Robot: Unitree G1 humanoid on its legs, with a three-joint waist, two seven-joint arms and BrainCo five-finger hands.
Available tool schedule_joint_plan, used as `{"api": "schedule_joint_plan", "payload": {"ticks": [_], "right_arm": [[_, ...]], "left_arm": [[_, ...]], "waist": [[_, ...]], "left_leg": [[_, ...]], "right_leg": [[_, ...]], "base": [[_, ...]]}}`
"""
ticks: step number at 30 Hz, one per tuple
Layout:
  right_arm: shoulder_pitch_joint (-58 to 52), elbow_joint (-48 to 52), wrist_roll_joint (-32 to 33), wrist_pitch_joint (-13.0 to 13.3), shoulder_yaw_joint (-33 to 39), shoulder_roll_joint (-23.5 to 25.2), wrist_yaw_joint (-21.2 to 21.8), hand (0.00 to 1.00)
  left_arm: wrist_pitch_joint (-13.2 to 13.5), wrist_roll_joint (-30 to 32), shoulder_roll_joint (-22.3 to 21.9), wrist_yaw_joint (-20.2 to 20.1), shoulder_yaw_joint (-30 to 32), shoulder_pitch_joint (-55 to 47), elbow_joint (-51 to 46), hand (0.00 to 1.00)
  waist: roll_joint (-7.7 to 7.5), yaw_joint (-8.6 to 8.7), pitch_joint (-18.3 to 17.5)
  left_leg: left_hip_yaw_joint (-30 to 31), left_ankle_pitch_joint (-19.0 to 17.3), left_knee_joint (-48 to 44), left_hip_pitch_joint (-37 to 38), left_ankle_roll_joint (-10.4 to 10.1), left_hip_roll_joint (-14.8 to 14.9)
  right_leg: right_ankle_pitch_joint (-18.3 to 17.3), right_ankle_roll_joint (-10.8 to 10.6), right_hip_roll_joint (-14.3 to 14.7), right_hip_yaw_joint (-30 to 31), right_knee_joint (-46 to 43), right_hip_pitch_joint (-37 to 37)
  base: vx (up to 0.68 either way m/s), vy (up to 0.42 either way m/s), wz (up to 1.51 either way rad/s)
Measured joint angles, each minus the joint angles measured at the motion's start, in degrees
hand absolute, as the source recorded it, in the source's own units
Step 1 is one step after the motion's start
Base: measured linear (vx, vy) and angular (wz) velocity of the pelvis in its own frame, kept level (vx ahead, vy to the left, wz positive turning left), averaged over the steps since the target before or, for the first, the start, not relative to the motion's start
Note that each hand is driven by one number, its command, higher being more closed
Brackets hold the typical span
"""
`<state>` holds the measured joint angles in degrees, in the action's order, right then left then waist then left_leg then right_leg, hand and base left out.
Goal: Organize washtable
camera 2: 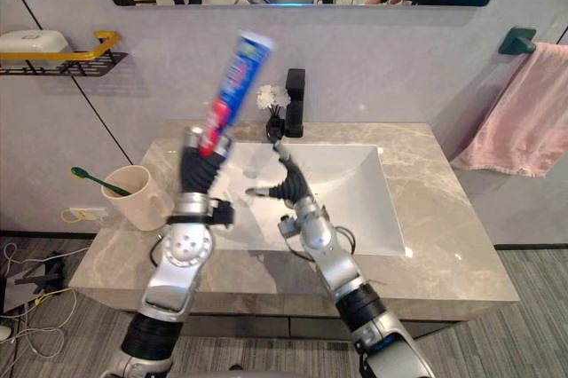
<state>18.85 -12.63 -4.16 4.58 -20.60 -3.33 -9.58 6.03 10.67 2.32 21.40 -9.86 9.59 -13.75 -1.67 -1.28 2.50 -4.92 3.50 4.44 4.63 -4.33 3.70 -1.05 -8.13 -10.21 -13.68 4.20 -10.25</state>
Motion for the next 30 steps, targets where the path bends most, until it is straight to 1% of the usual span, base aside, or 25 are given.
{"api": "schedule_joint_plan", "payload": {"ticks": [4, 9, 12, 13, 19, 23, 25, 28, 30], "right_arm": [[0.1, 1.0, 0.0, 0.0, 2.4, 0.7, -0.3, 0.0], [0.2, 2.6, 0.4, 0.0, 3.4, 0.8, -0.4, 0.0], [2.4, 2.9, 1.4, 0.1, 2.6, 1.5, -0.4, 0.0], [3.9, 2.9, 2.7, 0.1, 2.2, 2.3, -0.4, 0.0], [9.3, 2.9, 7.4, 1.8, -2.1, 4.4, -0.2, 0.0], [10.1, 2.8, 9.9, 1.8, -2.5, 4.5, -0.3, 0.0], [10.5, 2.7, 12.1, 1.8, -3.2, 4.5, -0.3, 0.0], [11.8, 2.7, 13.0, 1.8, -3.7, 3.6, -0.3, 0.0], [12.6, 2.4, 13.8, 1.8, -4.2, 2.7, -0.3, 0.0]], "left_arm": [[0.0, 0.0, 0.1, 0.0, 0.1, -1.2, 0.0, 1.0], [0.0, 0.0, 0.0, 0.0, 0.4, -1.5, 0.0, 1.0], [0.0, 0.1, 0.0, 0.0, 0.4, -1.8, 0.2, 1.0], [0.0, 0.0, 0.0, 0.1, 0.4, -1.8, 0.3, 1.0], [0.0, 0.0, 0.1, 0.2, 0.0, -1.7, 2.9, 1.0], [0.0, -0.2, 0.4, 1.2, -0.7, -0.8, 4.2, 1.0], [0.1, -1.1, 1.0, 1.3, -0.8, 0.4, 4.7, 1.0], [1.2, -1.1, 1.3, 1.8, -0.8, 1.3, 5.5, 1.0], [1.5, -1.1, 1.4, 2.4, -0.8, 2.0, 6.1, 1.0]], "waist": [[-0.15, 0.53, -0.1], [-0.12, 0.45, -0.1], [-0.1, 0.45, -0.1], [-0.1, 0.39, -0.1], [0.05, 0.35, -0.2], [0.12, 0.17, -0.2], [0.54, 0.13, -0.4], [1.21, 0.19, -0.9], [1.53, 0.2, -1.0]], "left_leg": [[-0.3, 0.0, 0.1, 0.3, 0.0, 0.0], [-0.4, 0.0, 0.2, 0.3, 0.0, 0.1], [-0.5, 0.0, 0.4, 0.5, 0.0, 0.1], [-0.5, 0.0, 0.5, 0.6, 0.0, 0.0], [-0.6, 0.0, 0.6, 0.7, 0.0, 0.0], [-0.6, 0.0, 0.6, 0.7, 0.0, 0.0], [-0.6, 0.0, 0.6, 0.7, 0.0, 0.0], [-0.6, 0.0, 0.6, 0.7, 0.0, 0.0], [-0.6, 0.0, 0.6, 0.7, 0.0, 0.0]], "right_leg": [[0.0, 0.0, 0.0, 0.3, 0.1, 0.0], [0.1, 0.0, 0.1, 0.4, 0.3, 0.0], [0.1, 0.0, 0.1, 0.5, 0.4, -0.2], [0.3, -0.1, 0.1, 0.5, 0.8, -0.5], [0.5, -0.1, 0.1, 0.5, 1.1, -0.5], [0.5, -0.1, 0.1, 0.4, 1.1, -0.6], [0.5, -0.1, 0.1, 0.4, 1.1, -0.6], [0.5, -0.1, 0.1, 0.4, 1.1, -0.6], [0.5, -0.1, 0.1, 0.5, 1.1, -0.6]], "base": [[-0.02, -0.012, -0.04], [0.0, -0.003, -0.01], [0.0, 0.0, 0.0], [0.0, 0.0, 0.0], [0.0, 0.0, 0.0], [0.0, 0.0, 0.0], [0.0, 0.0, 0.0], [0.0, 0.0, 0.0], [0.0, 0.0, 0.0]]}}
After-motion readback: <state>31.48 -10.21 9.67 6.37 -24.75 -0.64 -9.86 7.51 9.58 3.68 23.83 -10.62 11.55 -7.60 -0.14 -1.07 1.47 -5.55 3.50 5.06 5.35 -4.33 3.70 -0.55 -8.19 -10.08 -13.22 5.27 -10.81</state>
